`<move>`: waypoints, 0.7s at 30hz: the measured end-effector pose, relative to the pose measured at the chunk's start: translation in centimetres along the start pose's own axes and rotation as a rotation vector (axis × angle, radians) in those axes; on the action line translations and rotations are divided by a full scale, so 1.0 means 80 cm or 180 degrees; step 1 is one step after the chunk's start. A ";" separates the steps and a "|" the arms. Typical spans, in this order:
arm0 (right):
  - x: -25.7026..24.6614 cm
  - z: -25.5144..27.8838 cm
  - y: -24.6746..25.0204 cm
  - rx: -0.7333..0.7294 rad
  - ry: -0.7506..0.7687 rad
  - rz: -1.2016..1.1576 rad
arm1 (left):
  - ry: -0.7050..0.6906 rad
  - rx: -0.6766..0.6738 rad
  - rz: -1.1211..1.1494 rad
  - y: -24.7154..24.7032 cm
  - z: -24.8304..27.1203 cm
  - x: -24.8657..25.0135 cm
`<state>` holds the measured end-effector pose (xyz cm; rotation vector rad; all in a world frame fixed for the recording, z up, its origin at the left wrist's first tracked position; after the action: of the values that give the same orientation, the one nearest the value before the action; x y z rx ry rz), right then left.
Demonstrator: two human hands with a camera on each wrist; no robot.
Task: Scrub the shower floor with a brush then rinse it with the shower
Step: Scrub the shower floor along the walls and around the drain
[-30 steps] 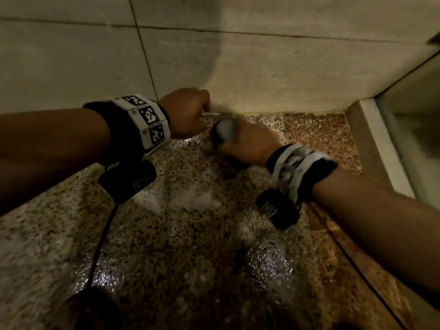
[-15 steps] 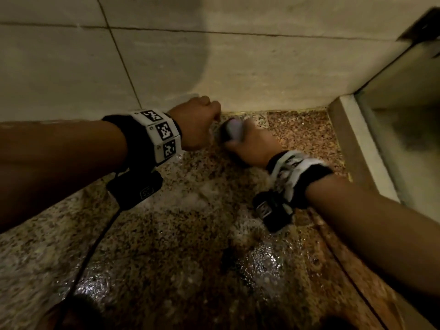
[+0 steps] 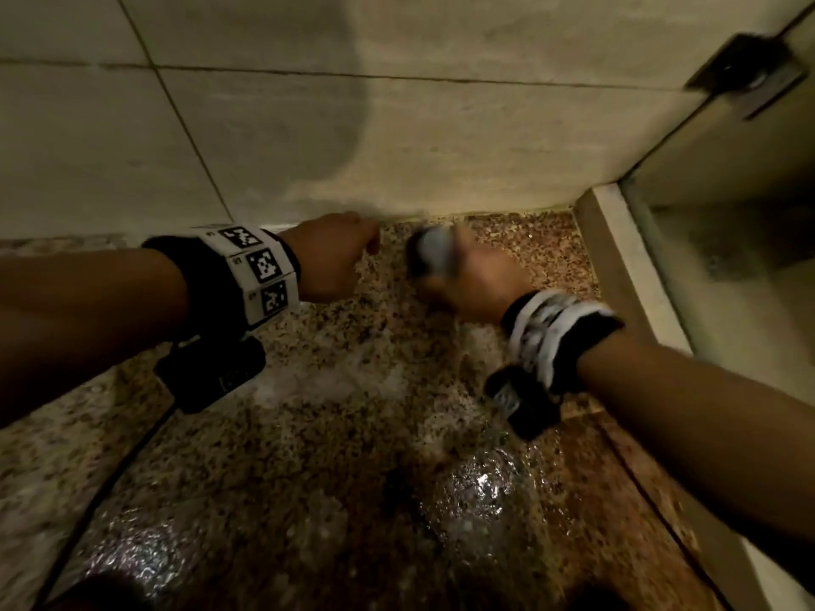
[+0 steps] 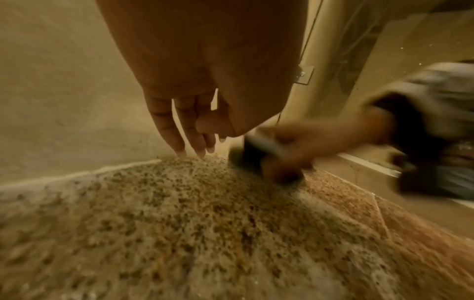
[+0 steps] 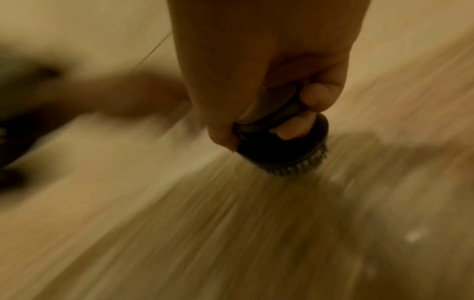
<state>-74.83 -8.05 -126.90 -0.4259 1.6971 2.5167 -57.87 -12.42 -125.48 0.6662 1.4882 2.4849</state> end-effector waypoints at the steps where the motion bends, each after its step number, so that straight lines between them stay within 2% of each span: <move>1: 0.042 -0.007 0.024 0.0274 -0.0423 -0.0146 | -0.0010 -0.0004 0.0029 -0.002 -0.001 0.000; 3: 0.096 0.001 0.039 0.0265 -0.1121 -0.0040 | -0.0017 0.0003 0.0037 -0.003 -0.004 0.003; 4: 0.100 0.008 0.028 0.0120 -0.1176 0.0010 | -0.0019 0.0015 0.0016 -0.003 -0.007 0.006; 7: 0.039 0.025 -0.030 0.0022 -0.0526 0.0204 | -0.0068 0.0082 0.0051 0.000 -0.018 0.024; 10: -0.020 0.044 -0.071 -0.0764 0.0183 0.0064 | -0.0178 -0.0001 -0.0135 -0.002 -0.021 0.047; 11: -0.013 0.041 -0.063 -0.0713 0.0174 0.0002 | -0.0215 -0.0038 -0.0206 -0.005 -0.021 0.053; 12: 0.009 0.034 -0.046 -0.0415 -0.0030 -0.0116 | -0.0257 -0.0029 -0.0246 -0.007 -0.024 0.058; 14: 0.075 0.014 -0.006 0.0350 -0.0705 -0.0549 | -0.0278 0.0049 -0.0165 -0.007 -0.031 0.058; 15: 0.105 0.011 0.009 0.0551 -0.1127 -0.0618 | -0.0256 0.0069 -0.0068 -0.007 -0.034 0.056; 17: 0.131 0.015 0.014 0.0435 -0.1609 -0.0414 | -0.0206 0.0122 0.0035 -0.004 -0.040 0.050; 19: 0.111 0.018 -0.004 0.0397 -0.1422 -0.0312 | -0.0212 0.0237 -0.0032 -0.001 -0.045 0.049; 21: 0.062 0.019 -0.028 0.0297 -0.0852 -0.0153 | -0.0196 0.0297 -0.0058 0.001 -0.048 0.049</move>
<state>-79.35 -6.22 -129.72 -0.1141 1.6700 2.3254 -63.10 -14.06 -125.81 0.7344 1.5884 2.3714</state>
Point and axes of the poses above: each hand's wrist, its own z-axis away from the middle knuckle, its own y-axis out of the back of the hand, x = y × z, the point moved 5 cm from there along -z, towards the middle knuckle, and after that the axes turned 11 degrees about y, right-handed, at the moved point
